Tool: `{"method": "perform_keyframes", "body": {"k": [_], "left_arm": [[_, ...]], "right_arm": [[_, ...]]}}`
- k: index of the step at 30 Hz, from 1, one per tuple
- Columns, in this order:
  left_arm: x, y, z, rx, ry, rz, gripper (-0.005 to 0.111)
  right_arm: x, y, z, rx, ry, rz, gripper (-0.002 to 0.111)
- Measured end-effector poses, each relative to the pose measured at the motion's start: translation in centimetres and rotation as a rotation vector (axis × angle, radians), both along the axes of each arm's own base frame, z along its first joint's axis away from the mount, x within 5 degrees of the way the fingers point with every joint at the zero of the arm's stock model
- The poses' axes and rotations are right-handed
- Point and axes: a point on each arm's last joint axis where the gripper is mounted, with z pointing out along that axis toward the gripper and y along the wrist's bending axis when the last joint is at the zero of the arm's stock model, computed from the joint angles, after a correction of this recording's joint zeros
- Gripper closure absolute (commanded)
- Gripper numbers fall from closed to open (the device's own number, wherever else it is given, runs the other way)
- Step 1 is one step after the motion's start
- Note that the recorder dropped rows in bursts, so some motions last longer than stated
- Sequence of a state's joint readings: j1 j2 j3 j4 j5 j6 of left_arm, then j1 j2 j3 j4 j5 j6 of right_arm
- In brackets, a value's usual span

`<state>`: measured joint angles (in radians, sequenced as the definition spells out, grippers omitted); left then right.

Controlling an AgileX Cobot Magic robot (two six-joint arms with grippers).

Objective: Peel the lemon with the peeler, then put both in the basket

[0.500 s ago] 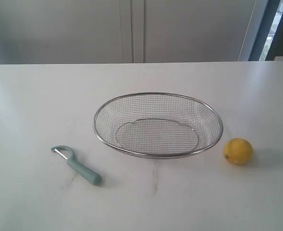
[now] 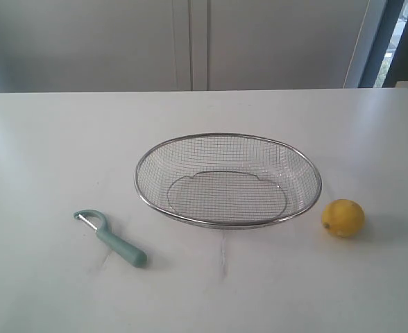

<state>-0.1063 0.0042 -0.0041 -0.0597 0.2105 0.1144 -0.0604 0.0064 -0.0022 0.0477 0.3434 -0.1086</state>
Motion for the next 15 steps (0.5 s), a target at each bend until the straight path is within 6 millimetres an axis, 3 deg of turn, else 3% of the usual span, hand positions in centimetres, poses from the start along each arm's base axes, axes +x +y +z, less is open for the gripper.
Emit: {"method": "perform_keyframes", "body": {"k": [9,15], "left_arm": [[0.0,0.0,0.0,0.0,0.0,0.0,0.107],[0.0,0.0,0.0,0.0,0.0,0.0,0.107]], "right_arm": [[0.03,-0.01,0.11,-0.001,-0.013,-0.001,0.107],[0.2,-0.06,0.99,-0.006,-0.111,-0.005,0.107]]}}
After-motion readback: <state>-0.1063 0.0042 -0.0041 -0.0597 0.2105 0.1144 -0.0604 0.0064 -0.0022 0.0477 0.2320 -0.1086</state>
